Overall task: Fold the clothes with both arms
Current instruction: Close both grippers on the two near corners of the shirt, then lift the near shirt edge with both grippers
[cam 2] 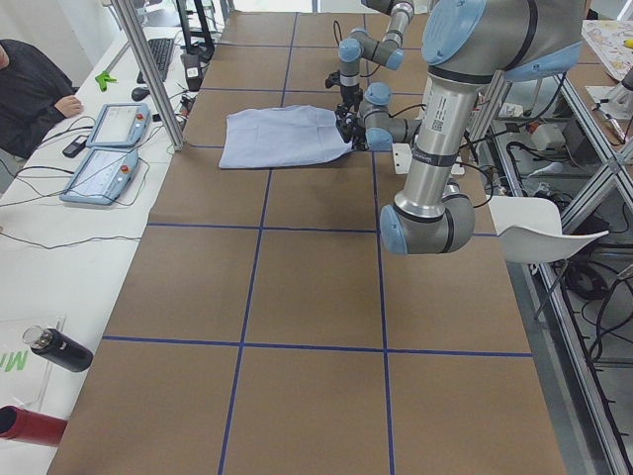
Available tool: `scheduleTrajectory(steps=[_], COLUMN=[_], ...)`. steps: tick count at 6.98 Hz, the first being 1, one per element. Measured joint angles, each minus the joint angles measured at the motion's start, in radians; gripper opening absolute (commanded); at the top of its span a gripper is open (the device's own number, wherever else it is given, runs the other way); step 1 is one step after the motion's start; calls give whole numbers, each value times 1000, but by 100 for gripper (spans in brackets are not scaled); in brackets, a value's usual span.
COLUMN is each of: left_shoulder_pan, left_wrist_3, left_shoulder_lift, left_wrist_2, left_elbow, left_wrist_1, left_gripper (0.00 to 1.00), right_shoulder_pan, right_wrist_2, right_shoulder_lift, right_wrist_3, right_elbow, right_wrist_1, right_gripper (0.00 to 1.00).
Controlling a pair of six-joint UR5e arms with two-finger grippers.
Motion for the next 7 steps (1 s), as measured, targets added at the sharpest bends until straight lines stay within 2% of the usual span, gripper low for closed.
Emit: scheduleTrajectory(steps=[3, 4, 7], left_shoulder_pan=[0, 0, 0], left_wrist_3=[0, 0, 0], left_shoulder_lift=[-1, 0, 1], left_wrist_2=[0, 0, 0], left_elbow=[-1, -2, -2], left_wrist_1=[0, 1, 0], left_gripper=[0, 0, 0], right_shoulder_pan=[-31, -37, -40], right_wrist_2=[0, 1, 2], right_shoulder_lift=[-1, 0, 3], right_wrist_3=[3, 3, 15], right_elbow=[-8, -9, -9], right_wrist_1=[-1, -1, -1], right_gripper=[98, 92, 57])
